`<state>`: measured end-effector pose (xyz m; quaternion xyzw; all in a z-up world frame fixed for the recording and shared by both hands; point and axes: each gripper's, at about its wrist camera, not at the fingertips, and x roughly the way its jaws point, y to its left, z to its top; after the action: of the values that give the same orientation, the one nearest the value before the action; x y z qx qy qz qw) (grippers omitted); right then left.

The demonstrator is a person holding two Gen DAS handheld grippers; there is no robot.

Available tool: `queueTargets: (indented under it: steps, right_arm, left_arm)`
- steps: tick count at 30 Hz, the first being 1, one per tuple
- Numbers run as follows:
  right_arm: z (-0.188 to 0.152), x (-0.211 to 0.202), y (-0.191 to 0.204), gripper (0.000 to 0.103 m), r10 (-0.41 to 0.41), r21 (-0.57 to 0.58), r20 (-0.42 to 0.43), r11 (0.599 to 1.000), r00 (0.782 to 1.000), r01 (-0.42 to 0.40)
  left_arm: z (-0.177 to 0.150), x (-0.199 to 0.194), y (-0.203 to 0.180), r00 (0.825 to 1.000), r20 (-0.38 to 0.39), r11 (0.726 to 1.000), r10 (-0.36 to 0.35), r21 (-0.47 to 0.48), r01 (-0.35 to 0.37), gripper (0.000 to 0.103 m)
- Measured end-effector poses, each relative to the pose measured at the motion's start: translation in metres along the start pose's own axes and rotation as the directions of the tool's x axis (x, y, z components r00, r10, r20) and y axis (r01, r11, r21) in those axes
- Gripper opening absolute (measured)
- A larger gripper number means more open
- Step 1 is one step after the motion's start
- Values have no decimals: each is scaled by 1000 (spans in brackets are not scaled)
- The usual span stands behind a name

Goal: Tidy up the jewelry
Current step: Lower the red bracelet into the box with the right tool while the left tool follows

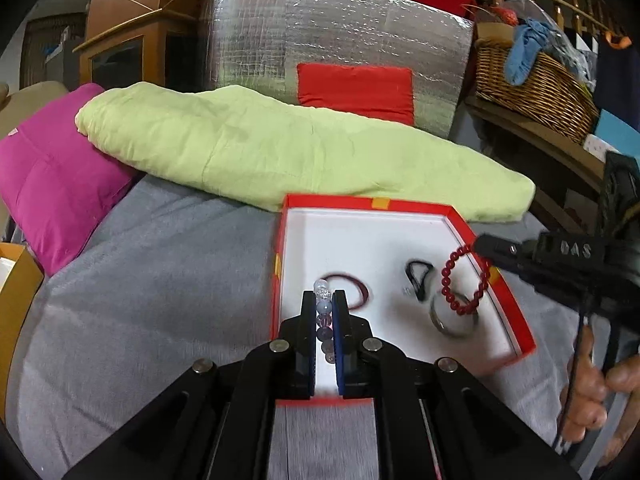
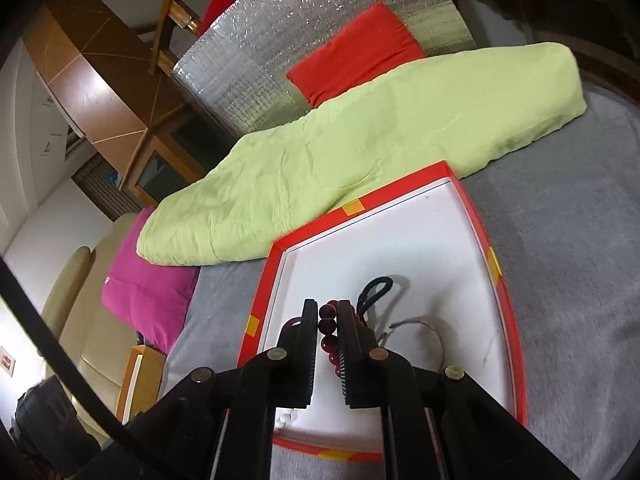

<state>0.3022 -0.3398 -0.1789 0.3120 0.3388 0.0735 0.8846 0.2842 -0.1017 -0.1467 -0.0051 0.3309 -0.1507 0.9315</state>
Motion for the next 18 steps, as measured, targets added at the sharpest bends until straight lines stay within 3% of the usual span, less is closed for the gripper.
queueTargets:
  steps: [9,18]
  right_arm:
    - [27,24,-12,10,20,87,13,996,1000,-22]
    - [53,34,-19,10,2,94,47,996,999,-6]
  left_arm:
    - [44,60,-3,997,-48,998,-56,-1,56,8]
    - [56,95,-11,990,-97,995,-101,-25,99,8]
